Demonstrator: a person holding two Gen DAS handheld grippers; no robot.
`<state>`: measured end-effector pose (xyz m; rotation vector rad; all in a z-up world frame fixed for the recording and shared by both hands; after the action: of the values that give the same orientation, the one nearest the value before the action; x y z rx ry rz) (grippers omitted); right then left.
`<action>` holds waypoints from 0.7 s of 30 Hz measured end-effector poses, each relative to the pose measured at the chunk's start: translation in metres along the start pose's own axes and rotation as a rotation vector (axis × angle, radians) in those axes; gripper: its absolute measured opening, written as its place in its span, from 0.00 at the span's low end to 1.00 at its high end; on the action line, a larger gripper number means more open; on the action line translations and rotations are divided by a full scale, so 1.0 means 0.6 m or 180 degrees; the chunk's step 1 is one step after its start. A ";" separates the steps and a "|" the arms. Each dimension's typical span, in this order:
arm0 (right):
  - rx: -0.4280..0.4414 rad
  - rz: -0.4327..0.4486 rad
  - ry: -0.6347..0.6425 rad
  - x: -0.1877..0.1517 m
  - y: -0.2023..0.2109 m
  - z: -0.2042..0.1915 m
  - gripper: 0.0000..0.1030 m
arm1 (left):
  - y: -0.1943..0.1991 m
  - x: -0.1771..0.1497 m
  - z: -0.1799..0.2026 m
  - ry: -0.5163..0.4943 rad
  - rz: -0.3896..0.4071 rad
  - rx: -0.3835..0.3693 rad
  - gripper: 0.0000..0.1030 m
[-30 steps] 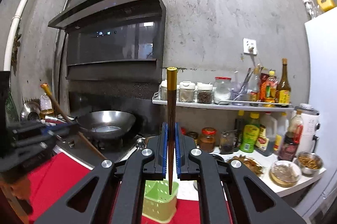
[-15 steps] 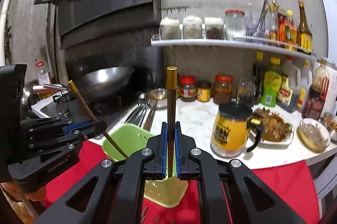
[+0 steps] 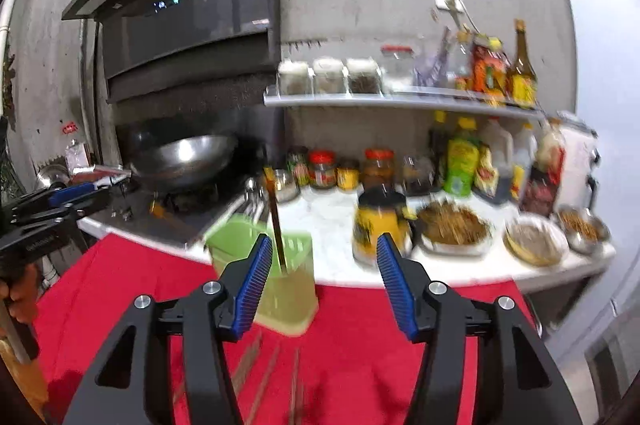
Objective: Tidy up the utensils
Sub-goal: 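Lower both chopsticks into the green holder and open both tools, then move both tools back over the remaining chopsticks on the table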
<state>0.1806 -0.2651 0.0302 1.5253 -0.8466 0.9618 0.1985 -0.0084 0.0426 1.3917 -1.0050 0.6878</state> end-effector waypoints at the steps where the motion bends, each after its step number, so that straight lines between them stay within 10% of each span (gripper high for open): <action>1: 0.0011 -0.0075 -0.0020 -0.025 0.010 0.004 0.54 | 0.007 -0.027 -0.001 0.0010 -0.0098 0.0015 0.47; 11: -0.0031 -0.0736 -0.0006 -0.253 0.060 0.004 0.54 | 0.025 -0.274 0.008 0.0197 -0.0902 -0.0117 0.47; 21: 0.0134 -0.1151 0.0022 -0.362 0.069 -0.026 0.37 | 0.028 -0.348 0.017 0.0258 -0.1174 -0.0208 0.47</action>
<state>0.0504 -0.2523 -0.1491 1.6402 -0.5223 0.7210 0.0886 0.0173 -0.1345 1.4305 -0.6755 0.4291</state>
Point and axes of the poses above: each gripper's, at about its wrist camera, not at the fingertips, and y roughly against the way its jaws point, z to its right, x to its top, the point moved 4 cm from there along -y, roughly the way its jaws point, and after that the axes turned 2 degrees about -y, right-handed, at the moved point
